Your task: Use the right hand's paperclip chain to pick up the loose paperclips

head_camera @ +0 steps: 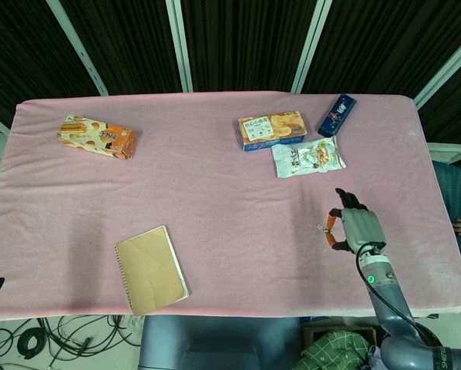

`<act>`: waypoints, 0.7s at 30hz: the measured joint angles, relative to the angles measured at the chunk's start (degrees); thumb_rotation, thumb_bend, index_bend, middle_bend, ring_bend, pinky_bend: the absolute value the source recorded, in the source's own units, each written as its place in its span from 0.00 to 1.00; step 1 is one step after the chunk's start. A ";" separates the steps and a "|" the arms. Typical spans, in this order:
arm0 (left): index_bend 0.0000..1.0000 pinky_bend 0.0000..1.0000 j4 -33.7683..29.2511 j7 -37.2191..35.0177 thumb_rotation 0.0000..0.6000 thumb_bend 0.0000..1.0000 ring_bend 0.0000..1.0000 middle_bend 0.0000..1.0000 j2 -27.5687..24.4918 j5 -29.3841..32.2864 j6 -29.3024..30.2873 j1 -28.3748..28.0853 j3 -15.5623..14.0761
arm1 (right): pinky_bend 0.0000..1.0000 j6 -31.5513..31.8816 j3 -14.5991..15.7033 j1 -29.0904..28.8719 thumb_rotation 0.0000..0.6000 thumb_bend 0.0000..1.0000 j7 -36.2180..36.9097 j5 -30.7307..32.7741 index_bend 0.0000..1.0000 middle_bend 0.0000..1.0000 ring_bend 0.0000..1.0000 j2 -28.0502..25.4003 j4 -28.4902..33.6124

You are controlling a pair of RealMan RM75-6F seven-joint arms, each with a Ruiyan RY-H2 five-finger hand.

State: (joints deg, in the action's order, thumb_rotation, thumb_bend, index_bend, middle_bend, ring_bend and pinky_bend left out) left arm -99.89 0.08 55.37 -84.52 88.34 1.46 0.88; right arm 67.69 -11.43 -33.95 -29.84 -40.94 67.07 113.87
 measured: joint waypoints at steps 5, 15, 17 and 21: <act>0.03 0.00 0.04 -0.09 1.00 0.22 0.00 0.00 -0.02 0.00 -0.02 -0.01 -0.01 | 0.19 -0.05 -0.87 -2.57 1.00 0.32 -3.58 4.49 0.57 0.00 0.01 1.04 -2.02; 0.03 0.00 0.16 -0.34 1.00 0.22 0.00 0.00 -0.10 0.24 -0.11 -0.05 0.12 | 0.19 -0.29 -0.58 -5.81 1.00 0.32 -6.83 8.45 0.58 0.00 0.01 4.20 -6.53; 0.03 0.00 0.16 -0.35 1.00 0.22 0.00 0.00 -0.09 0.22 -0.12 -0.05 0.12 | 0.19 -0.34 -0.29 -6.11 1.00 0.32 -7.27 8.91 0.57 0.00 0.01 4.57 -6.84; 0.03 0.00 0.16 -0.41 1.00 0.22 0.00 0.00 -0.10 0.27 -0.05 -0.02 0.14 | 0.19 -0.53 0.11 -6.58 1.00 0.32 -7.91 9.75 0.57 0.00 0.01 5.13 -7.01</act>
State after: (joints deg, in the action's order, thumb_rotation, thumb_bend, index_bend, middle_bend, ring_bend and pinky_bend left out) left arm -99.73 -0.33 55.26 -84.25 88.29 1.44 1.02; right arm 67.15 -11.32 -40.53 -37.75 -31.19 72.20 106.87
